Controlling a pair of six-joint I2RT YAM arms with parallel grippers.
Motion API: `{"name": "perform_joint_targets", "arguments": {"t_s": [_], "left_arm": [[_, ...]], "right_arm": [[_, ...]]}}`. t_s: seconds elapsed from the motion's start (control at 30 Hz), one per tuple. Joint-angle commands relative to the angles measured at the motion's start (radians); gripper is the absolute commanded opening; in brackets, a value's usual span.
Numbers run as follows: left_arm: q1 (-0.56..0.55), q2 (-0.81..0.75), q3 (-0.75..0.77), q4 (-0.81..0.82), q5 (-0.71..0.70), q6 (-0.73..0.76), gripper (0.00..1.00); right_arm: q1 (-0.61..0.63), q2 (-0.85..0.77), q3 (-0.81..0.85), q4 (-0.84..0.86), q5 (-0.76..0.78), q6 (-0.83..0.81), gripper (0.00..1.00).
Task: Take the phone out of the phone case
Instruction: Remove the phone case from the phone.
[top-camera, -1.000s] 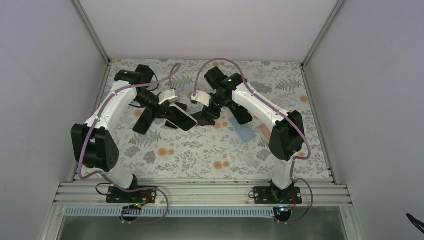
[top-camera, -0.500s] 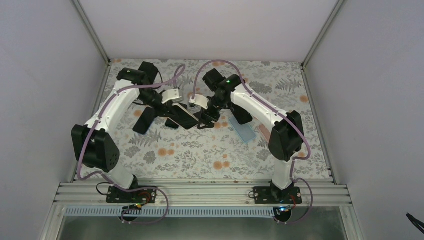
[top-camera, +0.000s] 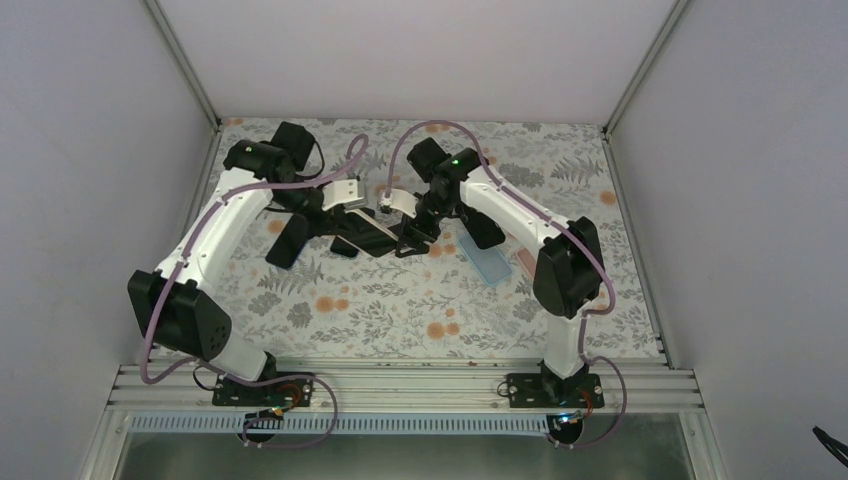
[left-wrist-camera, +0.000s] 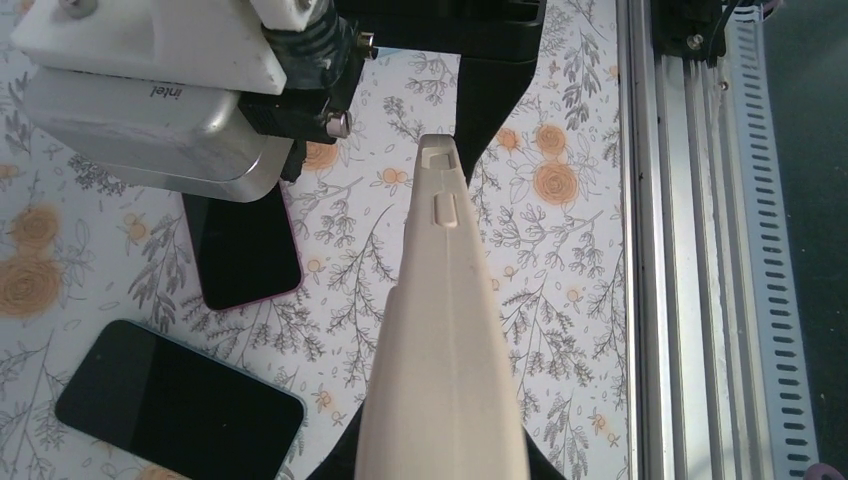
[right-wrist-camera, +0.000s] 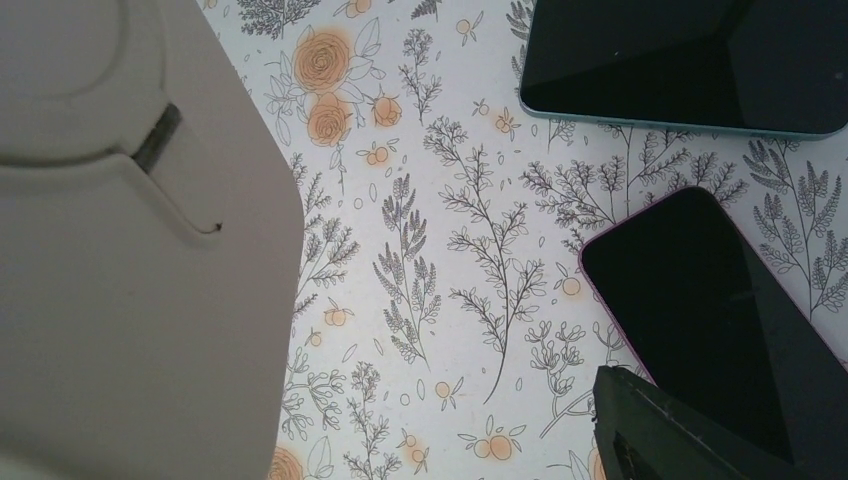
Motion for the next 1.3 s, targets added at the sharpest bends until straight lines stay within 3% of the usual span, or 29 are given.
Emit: {"name": "perform_joint_targets", "arguments": {"t_s": [0.0,1.27], "left_arm": [[-0.013,-0.036,0.010,0.000,0.041,0.009,0.02],[-0.082,-0.080,-0.049,-0.002,0.017,0.022,0.02]], "right_arm": [[-0.020,0.021,0.023,-0.003,-0.031,-0.035,0.79],[-0.093,0.062,0.099,0.005,0.060,-0.095,0.70]]}}
